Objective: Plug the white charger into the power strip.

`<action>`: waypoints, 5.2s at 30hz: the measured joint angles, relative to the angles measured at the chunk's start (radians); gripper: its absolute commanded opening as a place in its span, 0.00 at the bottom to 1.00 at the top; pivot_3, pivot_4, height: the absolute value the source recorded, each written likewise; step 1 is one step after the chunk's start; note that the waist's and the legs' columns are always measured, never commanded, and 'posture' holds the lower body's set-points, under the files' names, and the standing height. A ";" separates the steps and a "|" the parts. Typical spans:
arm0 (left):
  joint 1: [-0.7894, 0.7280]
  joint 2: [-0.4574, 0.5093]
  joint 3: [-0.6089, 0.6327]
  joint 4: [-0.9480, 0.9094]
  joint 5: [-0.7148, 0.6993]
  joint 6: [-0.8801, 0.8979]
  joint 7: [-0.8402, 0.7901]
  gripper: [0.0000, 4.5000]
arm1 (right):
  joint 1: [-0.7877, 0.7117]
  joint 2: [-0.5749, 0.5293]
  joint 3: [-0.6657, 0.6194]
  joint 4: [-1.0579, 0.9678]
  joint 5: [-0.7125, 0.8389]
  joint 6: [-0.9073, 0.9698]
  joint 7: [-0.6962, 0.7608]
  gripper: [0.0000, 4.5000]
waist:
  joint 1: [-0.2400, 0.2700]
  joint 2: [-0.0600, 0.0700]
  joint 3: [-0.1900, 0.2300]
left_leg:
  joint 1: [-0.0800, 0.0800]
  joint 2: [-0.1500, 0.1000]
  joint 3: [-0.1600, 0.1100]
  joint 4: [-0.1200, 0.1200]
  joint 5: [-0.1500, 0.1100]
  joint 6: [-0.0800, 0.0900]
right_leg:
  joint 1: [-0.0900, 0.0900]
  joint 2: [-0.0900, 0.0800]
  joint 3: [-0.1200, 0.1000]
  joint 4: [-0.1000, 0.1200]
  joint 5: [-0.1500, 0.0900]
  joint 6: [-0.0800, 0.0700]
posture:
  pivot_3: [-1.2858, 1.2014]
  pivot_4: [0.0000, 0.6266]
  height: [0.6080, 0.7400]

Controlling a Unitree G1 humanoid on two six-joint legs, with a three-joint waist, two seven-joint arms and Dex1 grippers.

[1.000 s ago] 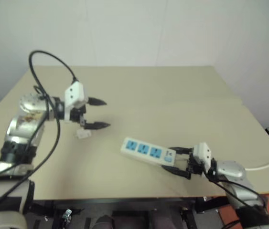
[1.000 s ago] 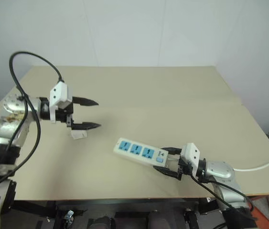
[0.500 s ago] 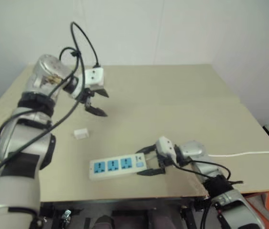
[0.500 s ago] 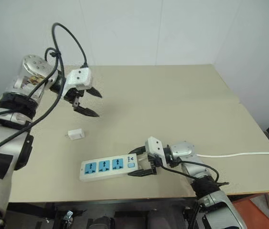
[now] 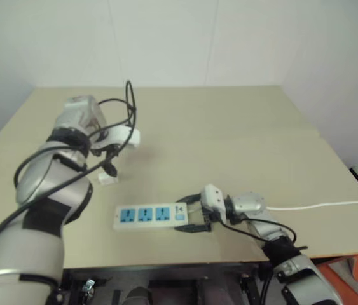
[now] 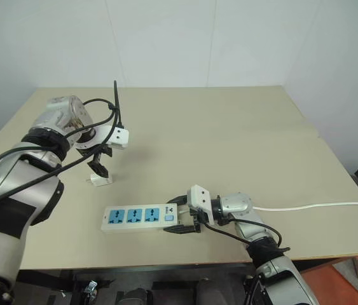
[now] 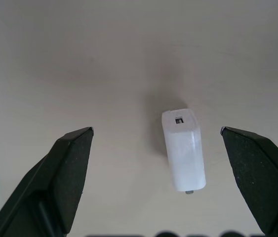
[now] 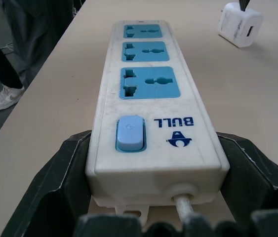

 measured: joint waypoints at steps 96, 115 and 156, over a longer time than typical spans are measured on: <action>0.889 -0.051 0.649 -0.999 -1.036 0.244 -0.123 0.22 | 0.009 -0.003 0.008 -0.011 -0.019 -0.003 -0.066 0.76 | 0.000 0.001 -0.001 | 0.005 0.001 0.000 0.003 0.000 0.000 | 0.004 -0.001 -0.001 0.004 0.000 -0.001 | 0.52 0.24 1.00; 0.836 -0.059 0.566 -0.849 -0.992 0.103 -0.139 0.22 | 0.018 -0.013 0.008 -0.024 -0.026 -0.020 -0.071 0.76 | 0.004 0.001 -0.001 | 0.005 0.000 0.000 0.003 0.000 0.000 | 0.004 -0.001 -0.001 0.003 0.000 -0.001 | 0.52 0.24 1.00; 0.840 -0.031 0.497 -0.818 -1.035 0.060 -0.143 0.22 | 0.020 -0.009 0.010 -0.021 -0.039 -0.042 -0.086 0.76 | 0.003 0.001 -0.002 | 0.006 0.001 0.000 0.003 0.000 0.000 | 0.005 -0.001 0.000 0.003 0.000 -0.001 | 0.52 0.24 1.00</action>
